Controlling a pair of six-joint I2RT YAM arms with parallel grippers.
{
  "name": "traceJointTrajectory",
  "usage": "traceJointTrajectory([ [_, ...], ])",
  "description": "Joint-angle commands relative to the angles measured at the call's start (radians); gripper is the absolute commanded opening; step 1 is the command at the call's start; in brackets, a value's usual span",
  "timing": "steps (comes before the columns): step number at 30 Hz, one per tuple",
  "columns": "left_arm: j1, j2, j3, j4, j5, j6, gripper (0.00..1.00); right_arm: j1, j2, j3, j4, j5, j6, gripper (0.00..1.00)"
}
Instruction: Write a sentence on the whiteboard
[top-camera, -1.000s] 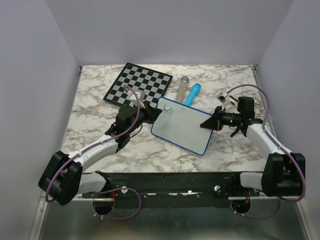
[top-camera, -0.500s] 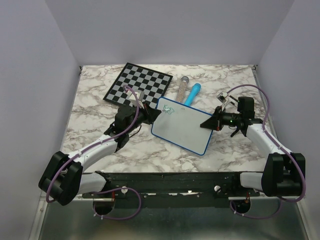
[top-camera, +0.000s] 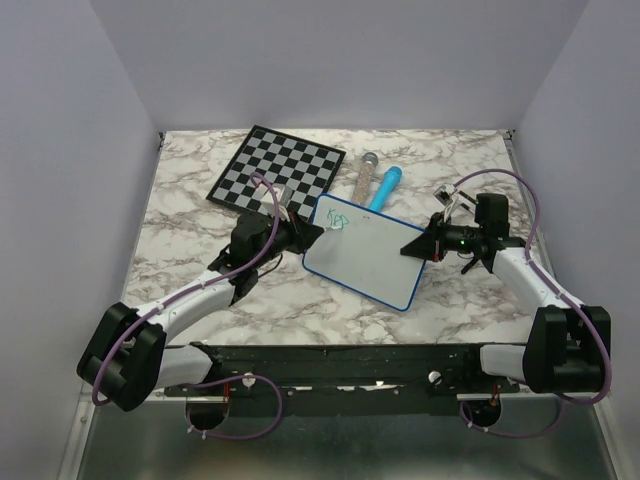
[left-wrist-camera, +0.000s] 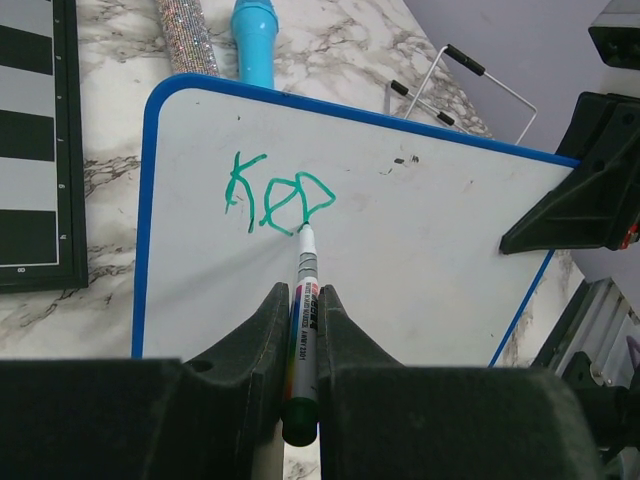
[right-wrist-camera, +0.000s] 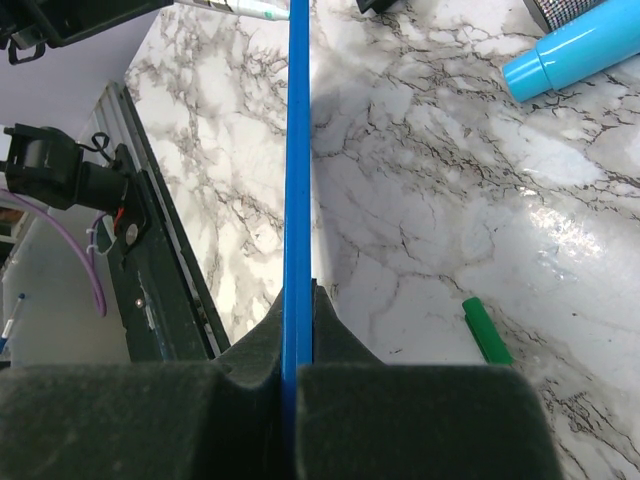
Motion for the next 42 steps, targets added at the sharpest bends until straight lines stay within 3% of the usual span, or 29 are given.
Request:
traceJointTrajectory([
  [1,0.002,0.011,-0.024,-0.053,0.035,0.02,0.0,0.007,-0.012,0.026,-0.001,-0.01,-0.041,0.01],
  [13,-0.004,0.016,-0.018,0.024,0.103,-0.025,0.0,0.007,-0.01,0.026,-0.001,-0.008,-0.043,0.01],
  [23,0.003,-0.118,-0.018,0.051,0.1,-0.072,0.0,0.007,-0.01,0.029,-0.004,-0.007,-0.046,0.01],
  [42,0.003,0.016,0.048,0.096,0.089,-0.072,0.0,0.007,-0.015,0.029,-0.004,-0.007,-0.046,0.01],
])
